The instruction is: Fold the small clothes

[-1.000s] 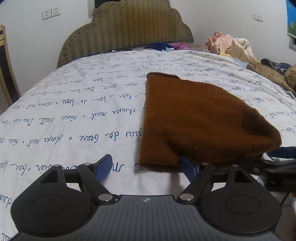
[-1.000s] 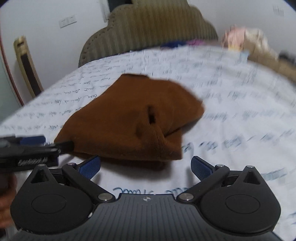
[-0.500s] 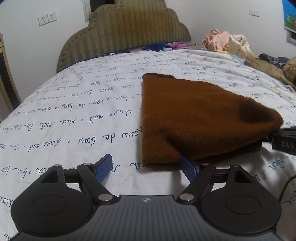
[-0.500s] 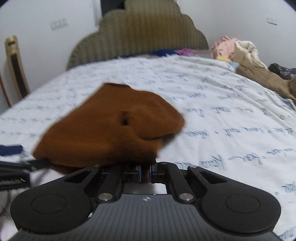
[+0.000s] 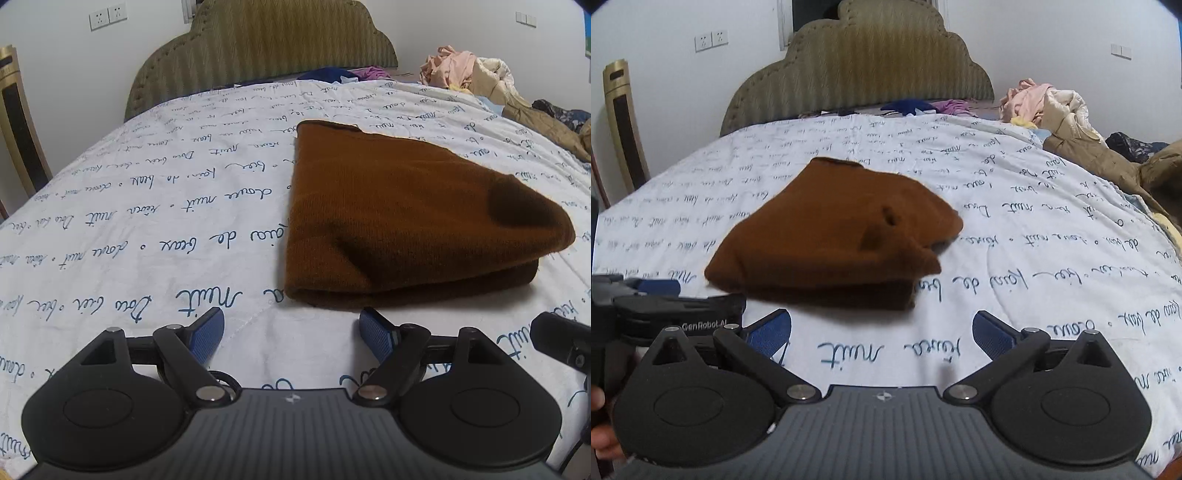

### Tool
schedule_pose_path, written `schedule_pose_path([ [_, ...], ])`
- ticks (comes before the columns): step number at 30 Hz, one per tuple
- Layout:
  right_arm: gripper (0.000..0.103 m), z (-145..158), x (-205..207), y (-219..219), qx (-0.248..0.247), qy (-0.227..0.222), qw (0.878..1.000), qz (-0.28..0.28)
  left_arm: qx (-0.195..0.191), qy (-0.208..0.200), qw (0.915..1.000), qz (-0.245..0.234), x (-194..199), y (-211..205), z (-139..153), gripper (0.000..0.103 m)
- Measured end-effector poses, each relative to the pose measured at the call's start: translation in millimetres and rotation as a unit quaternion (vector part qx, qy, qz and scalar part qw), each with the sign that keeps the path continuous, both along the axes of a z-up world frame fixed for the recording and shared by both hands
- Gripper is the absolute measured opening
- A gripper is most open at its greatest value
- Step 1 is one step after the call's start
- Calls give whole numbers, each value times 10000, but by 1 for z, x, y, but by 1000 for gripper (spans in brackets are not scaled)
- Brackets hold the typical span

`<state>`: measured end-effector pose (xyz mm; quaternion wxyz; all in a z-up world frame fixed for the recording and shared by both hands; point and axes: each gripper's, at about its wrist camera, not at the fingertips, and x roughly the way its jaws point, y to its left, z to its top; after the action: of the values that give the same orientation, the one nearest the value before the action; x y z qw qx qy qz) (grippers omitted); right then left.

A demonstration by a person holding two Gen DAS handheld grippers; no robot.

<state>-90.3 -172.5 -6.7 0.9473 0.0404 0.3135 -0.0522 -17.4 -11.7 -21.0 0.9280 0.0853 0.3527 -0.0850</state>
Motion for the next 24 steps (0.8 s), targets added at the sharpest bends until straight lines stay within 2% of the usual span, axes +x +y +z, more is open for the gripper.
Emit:
schedule_pose_path([
  [4,103,-5,6,-2,153,169,9997,-8,107,-57,9999,41,-2,-3,-1,85],
  [10,103,-9,8,-5,440,305,9986,-54,55,-17,9999,82,-2,0,-2,85],
  [24,103,-16,14,-4,224,350,9991,-76,-13,3,9999,117,-3,2,-4,86],
])
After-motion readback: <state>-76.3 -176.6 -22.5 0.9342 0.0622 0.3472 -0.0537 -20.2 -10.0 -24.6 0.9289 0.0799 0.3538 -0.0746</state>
